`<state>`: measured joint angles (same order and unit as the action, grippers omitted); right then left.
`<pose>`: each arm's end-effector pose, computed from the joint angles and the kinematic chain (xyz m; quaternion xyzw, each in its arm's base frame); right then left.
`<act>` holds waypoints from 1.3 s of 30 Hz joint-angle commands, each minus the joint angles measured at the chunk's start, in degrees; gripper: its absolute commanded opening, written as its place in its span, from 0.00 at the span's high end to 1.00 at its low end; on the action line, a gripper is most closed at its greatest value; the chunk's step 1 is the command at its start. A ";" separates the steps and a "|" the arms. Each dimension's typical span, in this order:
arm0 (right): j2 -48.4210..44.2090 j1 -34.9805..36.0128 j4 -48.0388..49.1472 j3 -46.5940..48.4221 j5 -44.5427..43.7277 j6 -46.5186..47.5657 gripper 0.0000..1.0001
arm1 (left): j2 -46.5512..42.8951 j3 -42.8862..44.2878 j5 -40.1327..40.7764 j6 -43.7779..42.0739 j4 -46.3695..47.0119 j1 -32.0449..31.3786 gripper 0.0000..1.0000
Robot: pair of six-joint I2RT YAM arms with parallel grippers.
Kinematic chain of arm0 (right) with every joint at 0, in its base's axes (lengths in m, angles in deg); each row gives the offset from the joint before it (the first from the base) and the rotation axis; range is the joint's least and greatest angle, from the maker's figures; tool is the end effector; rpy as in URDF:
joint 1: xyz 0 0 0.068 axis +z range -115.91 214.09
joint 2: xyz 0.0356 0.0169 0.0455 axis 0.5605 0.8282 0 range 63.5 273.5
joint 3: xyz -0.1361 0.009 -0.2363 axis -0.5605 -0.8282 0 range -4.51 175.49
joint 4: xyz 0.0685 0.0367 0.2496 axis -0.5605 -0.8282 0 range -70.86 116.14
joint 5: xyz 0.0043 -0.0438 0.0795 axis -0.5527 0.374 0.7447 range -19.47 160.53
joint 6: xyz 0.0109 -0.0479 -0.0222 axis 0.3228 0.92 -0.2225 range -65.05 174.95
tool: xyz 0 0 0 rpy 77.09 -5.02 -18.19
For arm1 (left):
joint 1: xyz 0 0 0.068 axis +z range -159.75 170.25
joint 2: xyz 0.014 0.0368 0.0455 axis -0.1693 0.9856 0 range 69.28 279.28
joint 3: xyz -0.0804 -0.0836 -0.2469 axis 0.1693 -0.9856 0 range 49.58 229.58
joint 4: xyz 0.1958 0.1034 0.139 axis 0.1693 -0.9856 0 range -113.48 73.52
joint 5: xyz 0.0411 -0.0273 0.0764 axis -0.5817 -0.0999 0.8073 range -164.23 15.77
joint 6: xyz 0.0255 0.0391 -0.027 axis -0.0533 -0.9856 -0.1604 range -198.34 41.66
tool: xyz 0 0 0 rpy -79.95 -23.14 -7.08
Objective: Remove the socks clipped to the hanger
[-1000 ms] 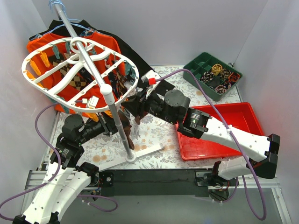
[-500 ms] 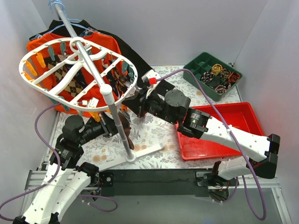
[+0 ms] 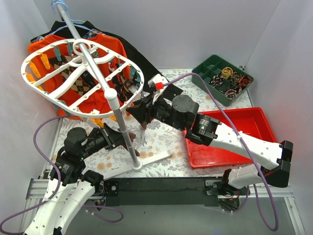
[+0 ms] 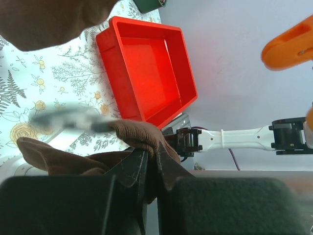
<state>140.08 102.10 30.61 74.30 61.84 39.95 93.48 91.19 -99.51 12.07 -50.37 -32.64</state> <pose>0.1208 0.2851 0.4524 -0.2451 0.6183 0.4561 0.5913 0.0834 -0.0517 0.3220 -0.3255 0.7227 -0.5842 0.1746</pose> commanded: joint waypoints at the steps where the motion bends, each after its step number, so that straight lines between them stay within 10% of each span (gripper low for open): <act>1: -1.60 0.37 1.16 -2.68 -0.19 -0.11 0.50 | 0.75 -0.04 0.49 0.91 0.92 -0.22 1.00; 14: -9.95 0.28 -1.92 -13.23 -2.39 -0.82 0.25 | 8.66 0.49 0.50 0.99 7.43 -0.22 1.00; 39: -8.19 0.28 1.86 -20.18 9.12 -0.90 0.34 | 12.09 2.43 -6.62 2.40 9.72 -0.22 1.00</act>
<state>135.66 102.10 29.76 55.79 71.11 40.89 105.35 91.34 -104.27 13.85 -41.25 -32.75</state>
